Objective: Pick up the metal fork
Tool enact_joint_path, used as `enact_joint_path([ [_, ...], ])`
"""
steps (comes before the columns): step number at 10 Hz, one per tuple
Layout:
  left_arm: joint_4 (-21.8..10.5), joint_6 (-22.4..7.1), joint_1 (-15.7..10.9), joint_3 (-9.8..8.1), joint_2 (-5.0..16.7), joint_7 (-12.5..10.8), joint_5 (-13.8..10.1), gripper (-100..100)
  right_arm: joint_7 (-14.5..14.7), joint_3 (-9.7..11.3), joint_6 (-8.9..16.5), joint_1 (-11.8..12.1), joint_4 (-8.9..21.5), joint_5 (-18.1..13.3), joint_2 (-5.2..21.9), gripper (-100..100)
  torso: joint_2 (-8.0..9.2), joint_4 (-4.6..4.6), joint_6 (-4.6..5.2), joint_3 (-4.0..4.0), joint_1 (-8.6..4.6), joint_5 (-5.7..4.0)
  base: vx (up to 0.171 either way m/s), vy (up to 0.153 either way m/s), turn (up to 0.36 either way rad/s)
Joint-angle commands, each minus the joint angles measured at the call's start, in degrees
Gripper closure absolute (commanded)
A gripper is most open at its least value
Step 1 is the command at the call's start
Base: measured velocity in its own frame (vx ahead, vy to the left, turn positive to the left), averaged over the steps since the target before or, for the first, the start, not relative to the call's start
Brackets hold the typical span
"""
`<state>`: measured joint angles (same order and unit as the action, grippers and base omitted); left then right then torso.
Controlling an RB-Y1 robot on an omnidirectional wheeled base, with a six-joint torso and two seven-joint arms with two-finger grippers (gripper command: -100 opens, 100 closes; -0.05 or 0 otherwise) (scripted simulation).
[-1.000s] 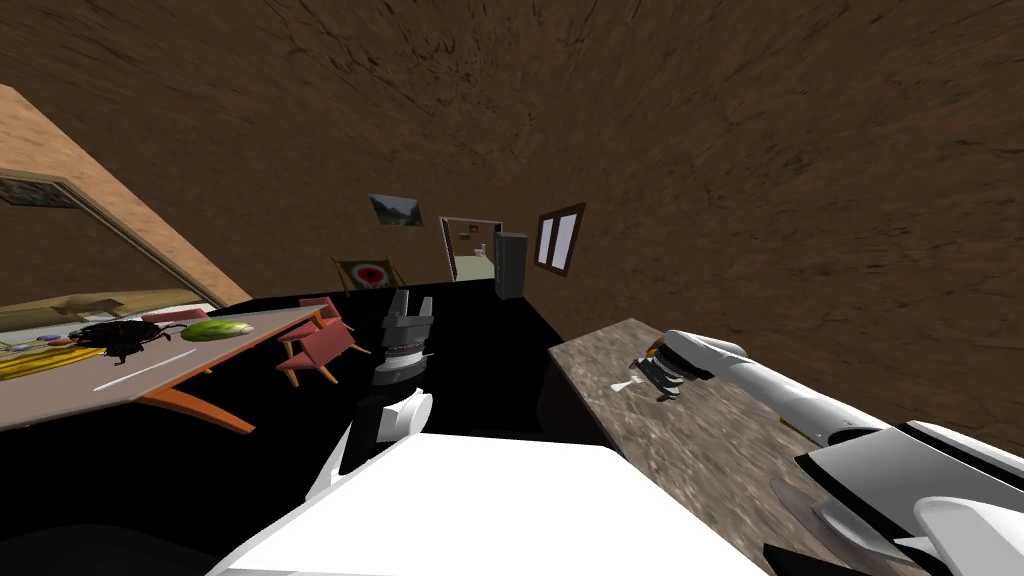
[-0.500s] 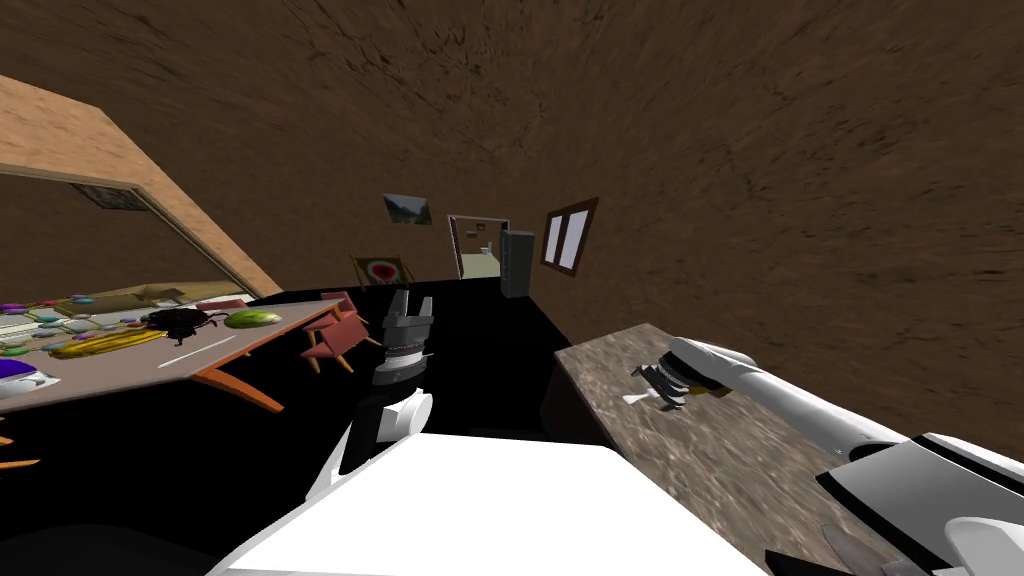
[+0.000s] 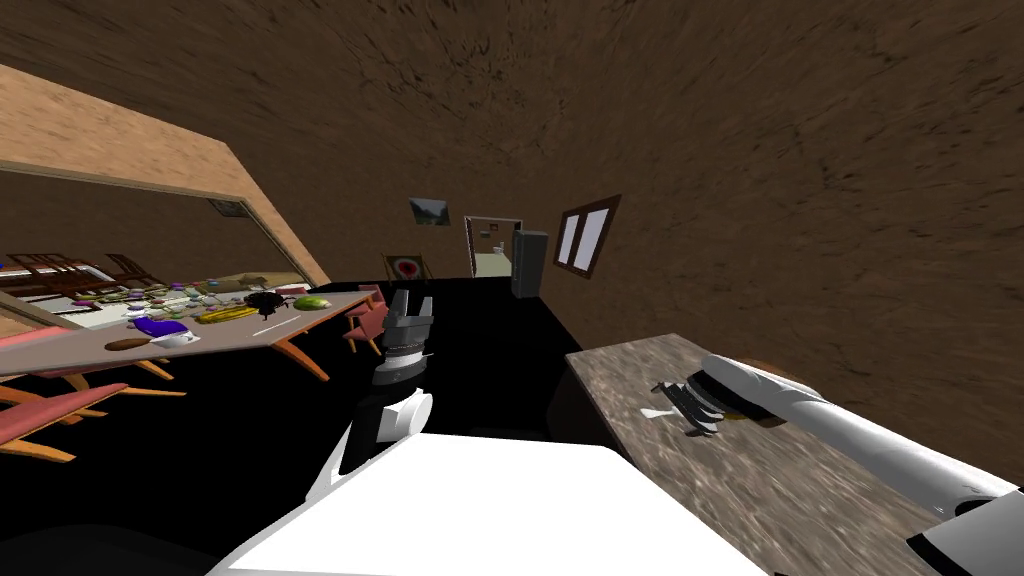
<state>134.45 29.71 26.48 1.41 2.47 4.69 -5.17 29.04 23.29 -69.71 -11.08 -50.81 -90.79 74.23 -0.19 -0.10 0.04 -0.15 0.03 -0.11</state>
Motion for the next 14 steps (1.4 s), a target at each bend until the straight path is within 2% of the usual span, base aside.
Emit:
enact_joint_path([
  [1,0.0,0.0,0.0,0.0,0.0,0.0,0.0,0,0.87,-0.3,0.58,2.32,1.24,1.72,0.27,-100,0.0,0.0,0.0,0.0,0.0,0.0,-0.029,0.013,0.149],
  [2,0.0,0.0,0.01,0.0,0.0,0.0,0.0,0,2.13,-1.22,2.0,4.0,2.32,3.92,1.3,-100,-0.02,-0.01,0.02,-0.01,-0.01,-0.01,-0.034,0.023,0.329],
  [3,0.0,0.0,0.0,0.0,0.0,0.0,0.0,0,2.13,-1.22,2.0,5.93,2.32,4.62,1.3,-100,-0.03,-0.01,-0.04,-0.02,0.02,0.01,-0.028,0.011,0.14],
  [4,0.0,0.0,0.01,-0.01,0.0,0.0,0.0,0,2.13,-1.22,2.0,5.93,2.32,4.62,1.3,-100,-0.02,0.0,0.06,-0.01,-0.01,-0.01,-0.011,0.005,-0.037],
  [5,0.0,0.0,0.01,-0.01,0.0,0.0,0.0,0,3.4,-2.14,3.42,8.87,3.4,7.42,2.32,-100,-0.07,-0.01,0.05,-0.04,-0.04,-0.02,-0.019,0.021,0.297],
  [6,0.0,0.0,0.0,0.0,0.0,0.0,0.0,0,3.4,-2.14,3.42,9.54,3.4,7.52,2.32,-100,-0.08,-0.02,-0.05,-0.05,0.0,0.0,-0.023,0.012,0.193],
  [7,0.0,0.0,0.01,-0.01,0.0,0.0,0.0,0,4.66,-3.05,4.84,11.21,4.48,9.64,3.35,-100,-0.08,-0.02,0.02,-0.05,-0.02,-0.01,-0.036,0.027,0.238],
  [8,0.0,0.0,0.0,0.0,0.0,0.0,0.0,0,4.66,-3.05,4.84,13.15,4.48,10.43,3.35,-100,-0.03,-0.01,-0.01,-0.02,0.03,0.01,-0.032,0.017,0.124],
  [9,0.0,0.0,0.01,-0.01,0.0,0.0,0.0,0,5.92,-3.97,6.26,15.79,5.56,12.73,4.38,-100,-0.01,0.0,0.06,-0.01,0.0,-0.01,-0.029,0.022,0.259],
  [11,0.0,0.0,0.01,-0.01,0.0,0.0,0.0,0,5.92,-3.97,6.26,16.76,5.56,13.33,4.38,-100,-0.06,-0.01,0.03,-0.03,-0.02,0.0,-0.016,0.007,0.085],
  [12,0.0,0.0,0.02,-0.01,0.0,0.0,0.0,0,7.18,-4.88,7.68,18.82,6.64,15.86,5.41,-100,-0.08,-0.01,0.07,-0.04,-0.05,-0.02,-0.024,0.022,0.265],
  [13,0.0,0.0,0.0,0.0,0.0,0.0,0.0,0,7.18,-4.88,7.68,19.63,6.64,16.23,5.41,-100,-0.08,-0.02,-0.04,-0.05,-0.01,0.0,-0.023,0.016,0.16],
  [14,0.0,0.0,0.01,-0.01,0.0,0.0,0.0,0,8.44,-5.8,9.1,22.1,7.72,18.52,6.43,-100,-0.06,-0.01,0.06,-0.03,-0.01,0.0,-0.03,0.025,0.249],
])
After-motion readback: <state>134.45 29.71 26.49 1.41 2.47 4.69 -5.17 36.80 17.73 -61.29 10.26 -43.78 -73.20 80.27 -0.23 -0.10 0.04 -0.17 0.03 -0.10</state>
